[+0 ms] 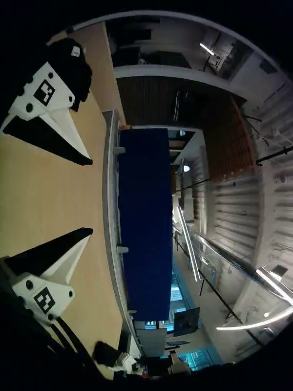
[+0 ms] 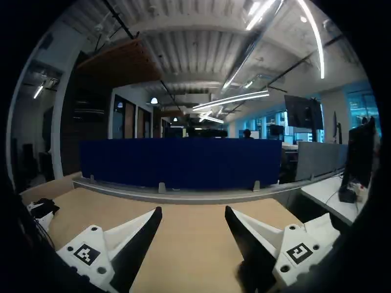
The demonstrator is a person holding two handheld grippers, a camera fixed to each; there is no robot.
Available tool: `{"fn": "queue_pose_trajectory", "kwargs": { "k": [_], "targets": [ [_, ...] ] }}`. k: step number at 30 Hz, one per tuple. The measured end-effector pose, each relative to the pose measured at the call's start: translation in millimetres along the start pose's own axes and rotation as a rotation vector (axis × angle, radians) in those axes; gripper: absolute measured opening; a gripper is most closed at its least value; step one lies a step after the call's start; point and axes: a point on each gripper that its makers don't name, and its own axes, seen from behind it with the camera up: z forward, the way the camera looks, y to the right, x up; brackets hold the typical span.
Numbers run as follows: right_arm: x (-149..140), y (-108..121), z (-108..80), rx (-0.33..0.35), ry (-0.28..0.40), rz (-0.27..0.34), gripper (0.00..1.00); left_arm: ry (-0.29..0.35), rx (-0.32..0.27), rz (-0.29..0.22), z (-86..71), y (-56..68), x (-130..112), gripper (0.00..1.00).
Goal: Fold towel
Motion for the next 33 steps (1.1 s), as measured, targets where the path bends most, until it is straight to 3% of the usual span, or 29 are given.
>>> {"fn": "queue_pose_trajectory", "kwargs": {
  "k": [5, 20, 33],
  "targets": [
    [-2.8, -3.3, 2.6, 0.005, -0.001, -0.001, 1.00, 0.000, 0.009, -0.034, 0.7, -5.1, -14.0, 0.94],
    [-6.5, -9.5, 4.5, 0.025, -0.004, -0.020, 1.00, 0.004, 0.013, -0.021, -0.7, -9.0, -22.9, 0.95],
    [-2.7, -4.5, -0.6, 0.020, -0.004, -0.017, 1.00, -0.037, -0.010, -0.009, 2.5, -1.9, -37.2, 0.94]
  ]
}}
